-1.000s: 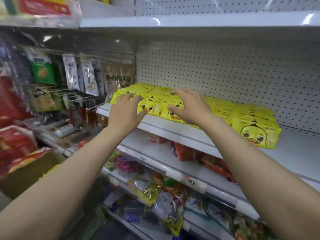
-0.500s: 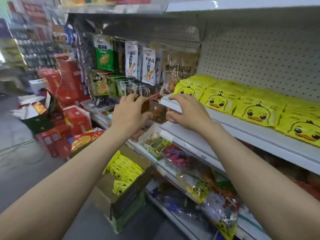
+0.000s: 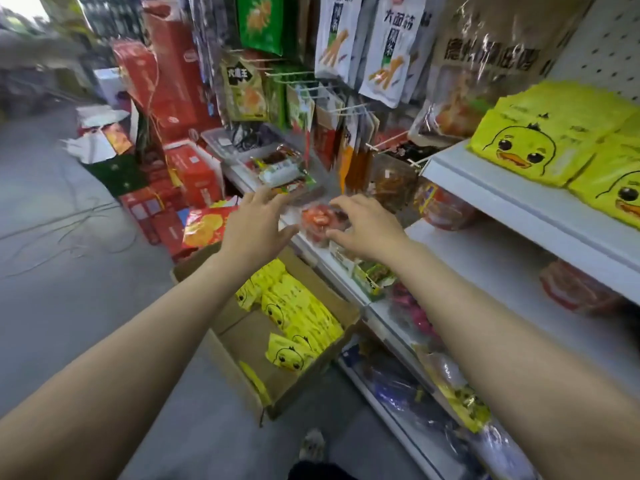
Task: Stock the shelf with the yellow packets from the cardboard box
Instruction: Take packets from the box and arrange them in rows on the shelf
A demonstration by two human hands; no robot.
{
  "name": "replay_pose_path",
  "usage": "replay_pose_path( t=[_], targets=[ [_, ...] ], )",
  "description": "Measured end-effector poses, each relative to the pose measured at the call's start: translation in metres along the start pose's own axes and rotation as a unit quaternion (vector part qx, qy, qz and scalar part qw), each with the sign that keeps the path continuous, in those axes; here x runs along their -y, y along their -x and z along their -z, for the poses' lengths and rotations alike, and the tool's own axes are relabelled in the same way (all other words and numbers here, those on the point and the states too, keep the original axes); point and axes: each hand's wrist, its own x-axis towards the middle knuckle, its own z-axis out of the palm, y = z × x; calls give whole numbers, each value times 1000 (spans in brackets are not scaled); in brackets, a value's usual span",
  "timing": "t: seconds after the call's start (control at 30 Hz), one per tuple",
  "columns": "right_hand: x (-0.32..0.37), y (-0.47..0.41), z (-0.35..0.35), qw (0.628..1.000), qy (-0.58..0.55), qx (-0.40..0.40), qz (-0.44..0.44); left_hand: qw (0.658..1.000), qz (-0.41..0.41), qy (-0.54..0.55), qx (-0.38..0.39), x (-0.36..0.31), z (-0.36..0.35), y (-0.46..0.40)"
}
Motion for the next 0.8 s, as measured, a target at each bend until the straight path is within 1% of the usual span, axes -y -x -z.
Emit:
replay_pose_path(
  t=[0.17,0.23,0.3,0.37,0.43,0.5,0.57,0.67,0.73,0.8],
  targets=[
    [-14,-66,-95,992,-50,115,-21,989,49,42,134,63,-89,-19],
    [-21,-80,-136,984,-64,167,-27,975,81,71,194,82,-124,-16],
    [-27,-88,-182,972,-64,222,-38,953,116,95,262,99,-159,-8],
    [-30,-87,-226,955,-80,280,-58,921,139,114,346,114,-189,2],
    [-32,-82,-268,933,-101,337,-75,882,132,118,436,131,-221,14],
    [-34,-76,-303,912,-123,377,-102,831,135,145,520,146,-248,25],
    [-35,-70,-335,894,-145,403,-132,777,143,171,589,160,-271,36],
    [-30,-63,-380,870,-162,428,-182,727,110,159,659,188,-307,46],
    [-23,-59,-405,861,-170,434,-205,686,86,142,708,204,-326,51],
    [-17,-56,-425,854,-172,438,-222,664,56,131,734,216,-341,54]
  ],
)
